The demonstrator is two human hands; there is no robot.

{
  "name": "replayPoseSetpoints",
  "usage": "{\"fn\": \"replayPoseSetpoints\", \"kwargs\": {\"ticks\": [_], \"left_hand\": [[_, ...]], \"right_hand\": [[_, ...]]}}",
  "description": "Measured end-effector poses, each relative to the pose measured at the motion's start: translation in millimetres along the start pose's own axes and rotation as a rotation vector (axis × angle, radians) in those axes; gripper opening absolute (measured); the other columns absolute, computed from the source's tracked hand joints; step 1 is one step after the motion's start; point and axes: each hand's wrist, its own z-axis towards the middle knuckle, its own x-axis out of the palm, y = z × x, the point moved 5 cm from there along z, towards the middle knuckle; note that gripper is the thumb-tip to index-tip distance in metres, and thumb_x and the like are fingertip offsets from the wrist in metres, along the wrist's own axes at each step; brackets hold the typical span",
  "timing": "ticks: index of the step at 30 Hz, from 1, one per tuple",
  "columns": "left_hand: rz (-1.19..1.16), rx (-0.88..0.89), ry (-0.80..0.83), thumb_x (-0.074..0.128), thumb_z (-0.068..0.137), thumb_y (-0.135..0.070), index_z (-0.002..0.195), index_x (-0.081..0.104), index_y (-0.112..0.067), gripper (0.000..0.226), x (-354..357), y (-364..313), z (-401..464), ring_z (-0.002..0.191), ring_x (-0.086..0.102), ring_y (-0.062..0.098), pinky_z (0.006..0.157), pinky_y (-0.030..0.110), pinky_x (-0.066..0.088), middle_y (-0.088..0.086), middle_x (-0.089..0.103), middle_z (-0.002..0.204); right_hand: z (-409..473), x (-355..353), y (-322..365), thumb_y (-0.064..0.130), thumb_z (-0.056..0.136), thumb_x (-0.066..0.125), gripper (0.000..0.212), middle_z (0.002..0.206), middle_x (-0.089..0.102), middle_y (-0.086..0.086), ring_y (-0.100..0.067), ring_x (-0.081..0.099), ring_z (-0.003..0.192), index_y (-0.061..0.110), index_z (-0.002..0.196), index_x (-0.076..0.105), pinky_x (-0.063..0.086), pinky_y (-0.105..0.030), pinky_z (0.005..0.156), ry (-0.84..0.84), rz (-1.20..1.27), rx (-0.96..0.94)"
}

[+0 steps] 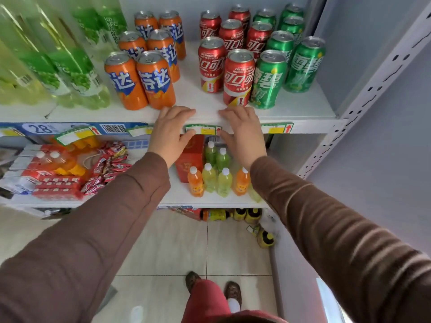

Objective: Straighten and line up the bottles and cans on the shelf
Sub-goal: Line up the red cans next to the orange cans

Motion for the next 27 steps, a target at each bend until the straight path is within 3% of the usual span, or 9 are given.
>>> {"fn": "replayPoseSetpoints", "kwargs": {"ticks": [12,17,19,23,27], "left_hand": [[0.031,0.008,-0.107,0.064,0.092,-0.022,0.127,0.063,-0.009,0.037,4,-2,3,0.106,0.052,0.030,0.095,0.037,0.043,0.008,0.063,0.121],[0.060,-0.003,-0.063,0.066,0.089,-0.016,0.126,0.062,-0.008,0.038,-1,-7,5,0.106,0.051,0.031,0.096,0.037,0.042,0.010,0.062,0.119],[0.086,-0.022,0.004,0.067,0.086,-0.012,0.127,0.061,-0.008,0.041,-4,-11,9,0.108,0.051,0.032,0.098,0.039,0.043,0.011,0.062,0.120],[0.120,-0.062,0.184,0.065,0.088,-0.018,0.135,0.054,-0.009,0.049,-16,-19,21,0.119,0.049,0.033,0.102,0.041,0.041,0.012,0.055,0.130],[0.076,-0.009,0.174,0.063,0.092,-0.021,0.139,0.051,-0.011,0.049,-43,-38,46,0.126,0.046,0.032,0.104,0.038,0.037,0.012,0.051,0.136]], "right_hand": [[3,3,-1,0.022,0.088,0.065,0.034,0.119,0.063,-0.005,-0.031,0.052,0.105,0.013,0.121,0.065,0.043,-0.041,0.090,-0.102,-0.008,-0.021],[5,-4,-2,0.021,0.088,0.065,0.037,0.121,0.063,-0.006,-0.029,0.052,0.108,0.012,0.124,0.065,0.045,-0.042,0.093,-0.027,0.101,-0.016],[4,-13,-5,0.021,0.090,0.066,0.040,0.126,0.060,-0.007,-0.027,0.052,0.114,0.011,0.129,0.061,0.045,-0.042,0.099,0.006,0.272,0.035],[1,-40,-15,0.015,0.092,0.062,0.049,0.133,0.052,-0.008,-0.022,0.052,0.125,0.011,0.140,0.049,0.043,-0.039,0.109,-0.132,0.553,0.249],[10,-38,-12,0.021,0.091,0.063,0.065,0.147,0.048,-0.006,-0.018,0.046,0.135,0.012,0.150,0.037,0.036,-0.039,0.116,-0.069,0.711,0.440]]}}
